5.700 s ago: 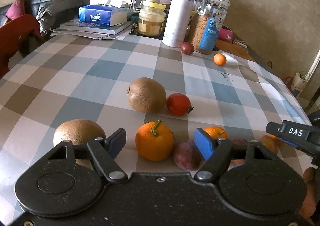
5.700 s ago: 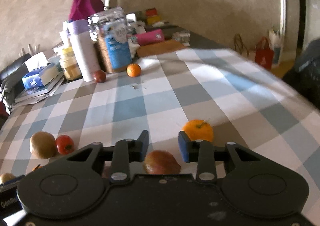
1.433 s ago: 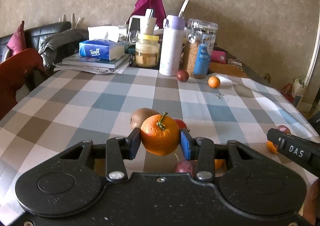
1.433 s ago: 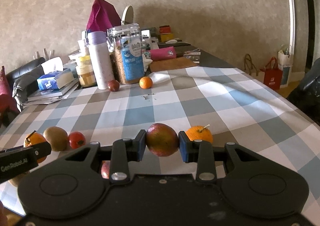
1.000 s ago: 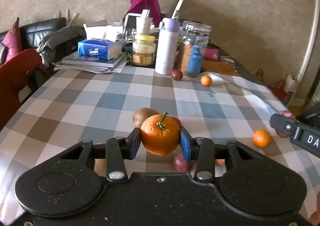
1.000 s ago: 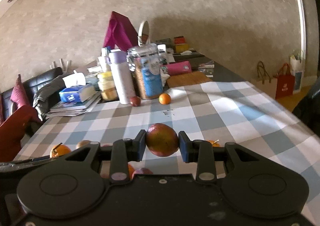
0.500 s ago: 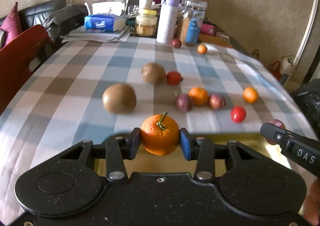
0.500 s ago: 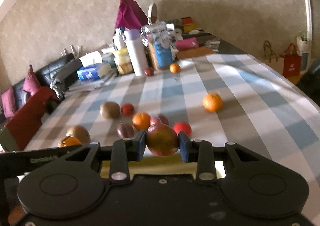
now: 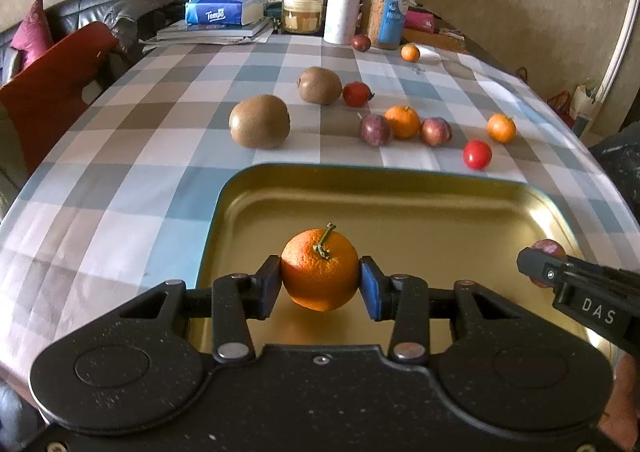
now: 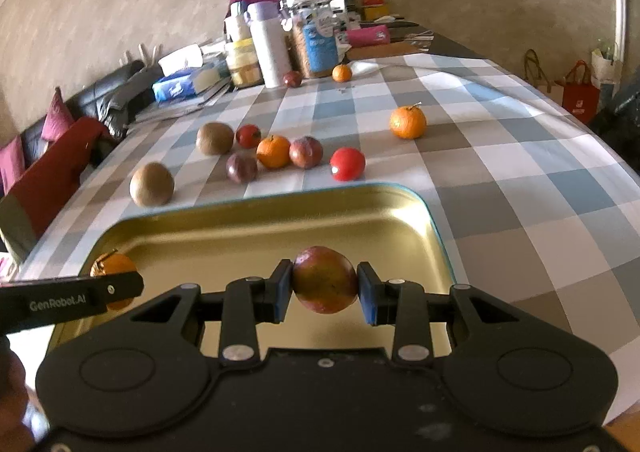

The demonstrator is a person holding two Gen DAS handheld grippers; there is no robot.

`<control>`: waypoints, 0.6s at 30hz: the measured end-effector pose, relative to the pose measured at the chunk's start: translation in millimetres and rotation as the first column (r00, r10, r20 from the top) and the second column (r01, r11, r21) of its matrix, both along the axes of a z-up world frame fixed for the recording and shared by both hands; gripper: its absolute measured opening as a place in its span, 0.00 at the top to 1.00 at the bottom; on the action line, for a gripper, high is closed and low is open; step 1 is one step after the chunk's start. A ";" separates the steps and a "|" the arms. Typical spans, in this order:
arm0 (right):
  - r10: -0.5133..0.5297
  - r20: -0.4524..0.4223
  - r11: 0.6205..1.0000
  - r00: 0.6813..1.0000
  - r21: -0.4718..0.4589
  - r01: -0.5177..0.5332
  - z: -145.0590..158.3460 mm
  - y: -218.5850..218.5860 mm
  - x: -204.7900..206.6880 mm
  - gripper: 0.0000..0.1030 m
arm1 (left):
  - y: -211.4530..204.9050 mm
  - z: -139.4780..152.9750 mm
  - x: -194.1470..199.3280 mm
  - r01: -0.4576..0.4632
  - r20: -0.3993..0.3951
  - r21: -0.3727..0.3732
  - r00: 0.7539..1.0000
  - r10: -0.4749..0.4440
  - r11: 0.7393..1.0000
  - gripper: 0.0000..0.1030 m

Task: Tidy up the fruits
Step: 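Open the left tool to drop the orange in the tray while the right releases the mango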

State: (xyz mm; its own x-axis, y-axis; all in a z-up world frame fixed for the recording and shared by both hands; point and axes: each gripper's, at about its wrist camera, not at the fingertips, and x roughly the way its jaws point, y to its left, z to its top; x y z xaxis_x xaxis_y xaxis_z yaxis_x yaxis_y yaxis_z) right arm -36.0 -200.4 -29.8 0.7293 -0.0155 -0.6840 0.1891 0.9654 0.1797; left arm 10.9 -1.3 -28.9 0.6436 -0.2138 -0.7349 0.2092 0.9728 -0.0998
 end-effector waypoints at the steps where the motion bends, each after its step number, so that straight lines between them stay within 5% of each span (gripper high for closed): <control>1: 0.004 -0.003 1.000 1.000 -0.003 -0.004 0.3 0.4 -1.6 0.66 | 1.0 -0.4 -1.3 0.002 -0.006 -0.003 1.000 -0.002 1.000 0.52; 18: 0.053 -0.010 0.998 0.999 -0.017 -0.053 4.2 8.5 -17.5 0.66 | -1.7 3.9 -20.4 0.036 0.022 0.018 0.999 -0.037 0.999 0.52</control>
State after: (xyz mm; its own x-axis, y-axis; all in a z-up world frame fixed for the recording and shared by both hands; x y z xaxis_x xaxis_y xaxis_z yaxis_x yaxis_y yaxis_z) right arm -53.5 -191.9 -25.6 0.7228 0.0112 -0.6909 0.1388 0.9771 0.1610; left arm -9.4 -2.9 -25.0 0.6517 -0.2249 -0.7244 0.2464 0.9660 -0.0782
